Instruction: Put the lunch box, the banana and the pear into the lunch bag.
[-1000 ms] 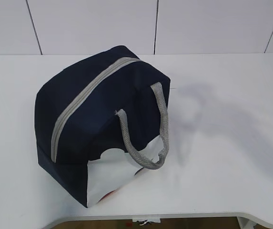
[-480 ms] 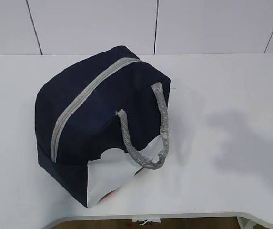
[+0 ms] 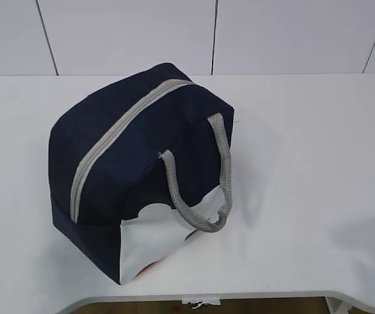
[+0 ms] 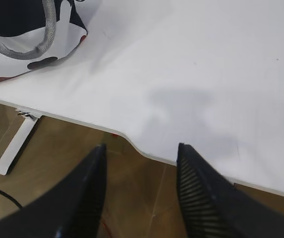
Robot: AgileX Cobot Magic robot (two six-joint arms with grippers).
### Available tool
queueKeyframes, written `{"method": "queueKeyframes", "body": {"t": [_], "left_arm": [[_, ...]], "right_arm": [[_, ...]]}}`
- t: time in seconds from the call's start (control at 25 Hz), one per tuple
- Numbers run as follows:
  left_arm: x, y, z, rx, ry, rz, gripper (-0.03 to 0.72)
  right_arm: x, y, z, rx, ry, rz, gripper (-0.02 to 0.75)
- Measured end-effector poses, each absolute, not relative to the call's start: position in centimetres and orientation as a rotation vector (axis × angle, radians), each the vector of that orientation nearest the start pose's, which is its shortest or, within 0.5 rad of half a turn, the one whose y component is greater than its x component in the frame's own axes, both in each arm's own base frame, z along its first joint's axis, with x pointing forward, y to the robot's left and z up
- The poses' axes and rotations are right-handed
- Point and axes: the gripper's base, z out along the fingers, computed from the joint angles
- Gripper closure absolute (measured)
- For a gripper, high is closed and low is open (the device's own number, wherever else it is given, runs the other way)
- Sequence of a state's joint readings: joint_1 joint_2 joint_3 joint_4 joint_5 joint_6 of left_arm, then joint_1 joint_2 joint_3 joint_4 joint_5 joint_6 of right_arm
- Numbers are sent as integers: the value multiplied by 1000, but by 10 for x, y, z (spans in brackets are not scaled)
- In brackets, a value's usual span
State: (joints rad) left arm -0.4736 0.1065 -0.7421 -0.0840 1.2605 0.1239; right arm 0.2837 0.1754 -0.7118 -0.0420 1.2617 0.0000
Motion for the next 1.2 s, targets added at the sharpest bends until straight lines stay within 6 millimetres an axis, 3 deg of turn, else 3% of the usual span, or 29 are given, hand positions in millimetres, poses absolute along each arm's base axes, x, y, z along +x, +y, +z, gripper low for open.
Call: {"method": "queueKeyframes", "body": {"t": [0.16,0.36,0.72,1.2], "left_arm": [[-30,7,310,637,1996,-313,402],[-21,3,288,644,2036,-312,402],[-9,0,279,601,2016,-282,412],[-8,2,279,521,2033,-244,421]], "right_arm": [[-15,-9,298,-295,2129,107,382],[-16,-9,273,-303,2129,98,382],[-10,-7,269,-304,2108,100,384],[-10,-7,269,-265,2109,79,384]]}}
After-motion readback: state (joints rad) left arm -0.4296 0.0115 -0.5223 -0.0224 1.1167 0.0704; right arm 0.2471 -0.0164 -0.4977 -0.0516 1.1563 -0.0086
